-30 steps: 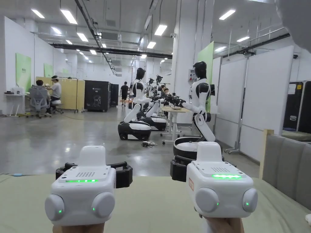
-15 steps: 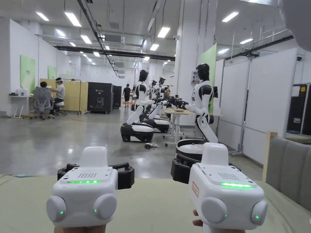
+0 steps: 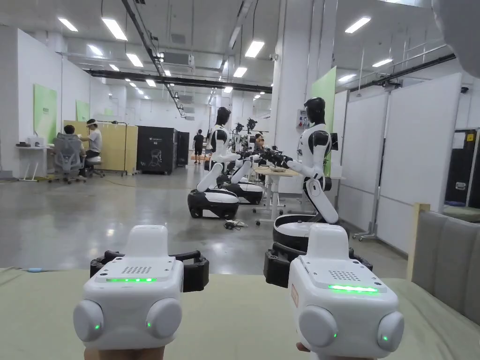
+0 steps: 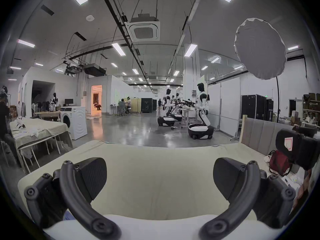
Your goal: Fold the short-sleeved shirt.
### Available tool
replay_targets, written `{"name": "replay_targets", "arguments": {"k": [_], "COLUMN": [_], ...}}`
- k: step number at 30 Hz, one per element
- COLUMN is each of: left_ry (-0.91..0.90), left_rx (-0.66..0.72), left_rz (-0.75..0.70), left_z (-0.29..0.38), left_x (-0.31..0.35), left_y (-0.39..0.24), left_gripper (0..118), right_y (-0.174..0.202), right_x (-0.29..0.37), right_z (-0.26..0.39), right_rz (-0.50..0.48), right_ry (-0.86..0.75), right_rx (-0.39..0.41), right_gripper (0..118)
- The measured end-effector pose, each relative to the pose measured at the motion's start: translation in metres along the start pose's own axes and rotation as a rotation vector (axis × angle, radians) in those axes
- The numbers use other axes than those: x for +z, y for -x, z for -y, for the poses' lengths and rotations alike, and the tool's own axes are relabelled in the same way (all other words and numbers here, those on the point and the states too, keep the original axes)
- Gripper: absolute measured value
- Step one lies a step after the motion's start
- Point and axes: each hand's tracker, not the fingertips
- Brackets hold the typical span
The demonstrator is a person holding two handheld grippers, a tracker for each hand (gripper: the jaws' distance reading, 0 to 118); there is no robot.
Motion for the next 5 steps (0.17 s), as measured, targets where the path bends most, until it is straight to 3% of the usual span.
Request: {"name": "replay_targets", "arguments": {"k": [3, 5], "left_ry": [0.001, 0.006], "left_rx": [0.014, 0.025], "left_rz": [-0.003, -0.004], "left_z": [0.0002, 0.0001], "left_x": [-0.0009, -0.0015], "left_y": [0.0019, 0.0027], "left_gripper": [118, 118], "right_y": [0.0075, 0.0074], "right_x": [0.0010, 0.0046], "right_z": [0.0028, 0.0074], "right_rz": [0.037, -0.004], "right_ry": [0.031, 0.016], "right_rx": [0.027, 0.026], "right_gripper": [106, 106]}}
